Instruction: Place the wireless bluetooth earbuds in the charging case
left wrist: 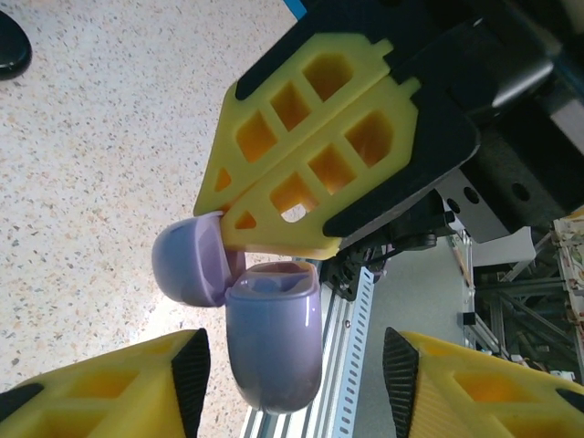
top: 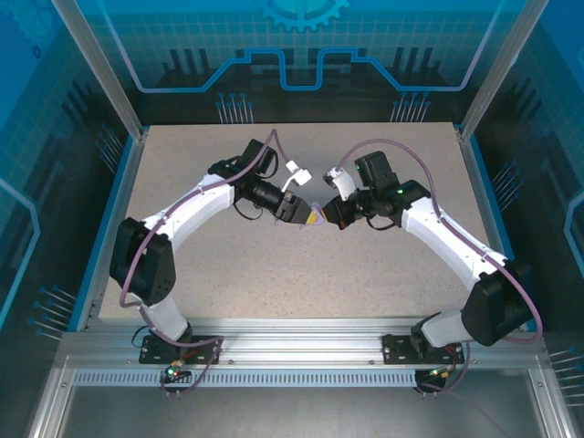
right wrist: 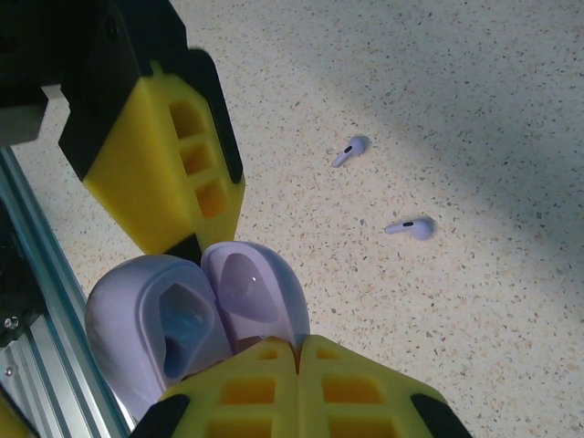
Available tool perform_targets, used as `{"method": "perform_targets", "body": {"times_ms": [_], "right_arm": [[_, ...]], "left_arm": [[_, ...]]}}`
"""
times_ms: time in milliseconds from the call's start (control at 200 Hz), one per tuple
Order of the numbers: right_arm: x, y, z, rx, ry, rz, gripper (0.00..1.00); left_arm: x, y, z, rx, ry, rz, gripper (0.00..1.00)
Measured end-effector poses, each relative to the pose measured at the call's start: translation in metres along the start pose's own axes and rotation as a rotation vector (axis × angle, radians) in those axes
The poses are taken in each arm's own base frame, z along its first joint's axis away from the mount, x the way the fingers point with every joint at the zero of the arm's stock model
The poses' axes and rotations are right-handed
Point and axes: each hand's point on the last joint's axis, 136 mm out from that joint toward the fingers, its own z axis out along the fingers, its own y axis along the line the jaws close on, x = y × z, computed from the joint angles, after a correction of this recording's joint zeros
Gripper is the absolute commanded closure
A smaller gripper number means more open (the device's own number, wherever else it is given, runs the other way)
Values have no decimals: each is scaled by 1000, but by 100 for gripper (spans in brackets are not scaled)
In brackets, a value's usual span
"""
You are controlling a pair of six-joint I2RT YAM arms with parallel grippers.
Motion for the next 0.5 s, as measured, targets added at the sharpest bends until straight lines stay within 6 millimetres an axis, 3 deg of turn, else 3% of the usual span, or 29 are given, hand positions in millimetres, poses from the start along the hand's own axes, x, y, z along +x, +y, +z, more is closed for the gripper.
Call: {"method": "perform_targets", "body": {"times_ms": [500], "right_arm": [[-1, -1, 1, 0, 0, 1, 100]], "left_arm": [[0, 5, 4, 1, 5, -6, 56]]}}
